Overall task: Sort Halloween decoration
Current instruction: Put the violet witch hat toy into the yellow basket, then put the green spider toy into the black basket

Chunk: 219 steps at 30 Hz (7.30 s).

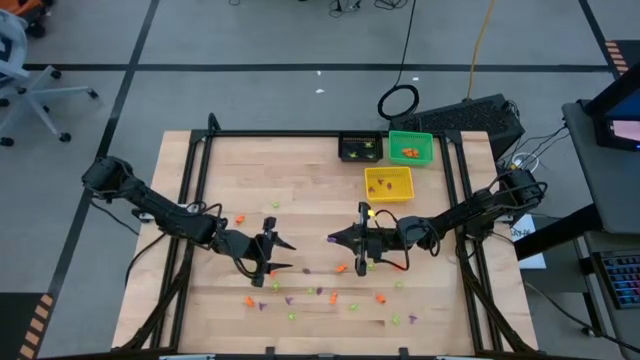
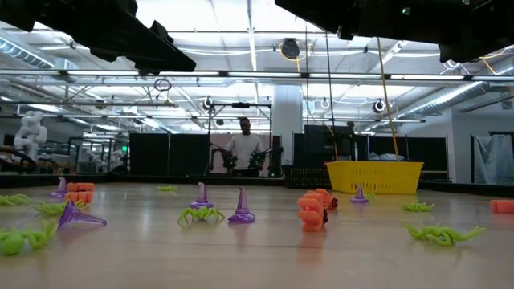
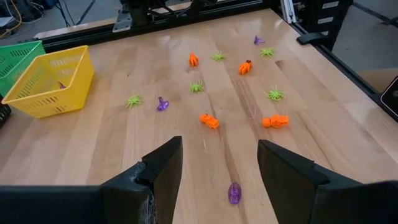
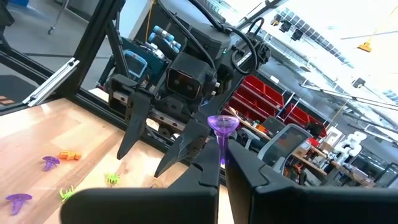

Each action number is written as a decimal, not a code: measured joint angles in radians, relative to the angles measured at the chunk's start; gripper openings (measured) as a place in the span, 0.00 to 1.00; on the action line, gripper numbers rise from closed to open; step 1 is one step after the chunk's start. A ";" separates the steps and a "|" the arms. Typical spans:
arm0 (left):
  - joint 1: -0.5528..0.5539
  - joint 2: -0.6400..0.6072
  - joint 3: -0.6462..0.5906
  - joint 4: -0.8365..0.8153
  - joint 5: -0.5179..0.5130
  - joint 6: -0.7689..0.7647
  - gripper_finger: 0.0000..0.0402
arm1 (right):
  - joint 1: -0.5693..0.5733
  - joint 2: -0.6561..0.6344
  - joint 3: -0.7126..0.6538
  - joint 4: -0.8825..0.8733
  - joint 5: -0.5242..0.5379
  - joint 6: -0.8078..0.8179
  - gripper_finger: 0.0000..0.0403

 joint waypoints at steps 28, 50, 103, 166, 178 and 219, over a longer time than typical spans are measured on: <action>0.000 0.000 0.000 0.000 0.000 0.000 0.52 | 0.000 0.000 0.000 -0.063 0.000 0.585 0.00; 0.000 0.000 0.000 0.000 0.000 -0.001 0.52 | -0.188 -0.348 0.000 -1.118 0.132 1.129 0.00; 0.011 0.000 0.000 -0.069 -0.057 -0.027 0.52 | -0.652 -0.353 0.146 -1.785 -0.060 1.089 0.25; 0.541 0.021 0.079 -0.611 0.046 -0.189 0.57 | 0.253 -0.236 0.077 -1.066 0.392 0.348 0.24; 0.557 0.110 0.079 -0.600 0.098 -0.103 0.57 | 0.253 -0.235 0.077 -1.069 0.392 0.386 0.24; 0.712 0.230 0.080 -0.552 0.191 -0.148 0.07 | 0.253 -0.236 0.077 -1.069 0.393 0.412 0.24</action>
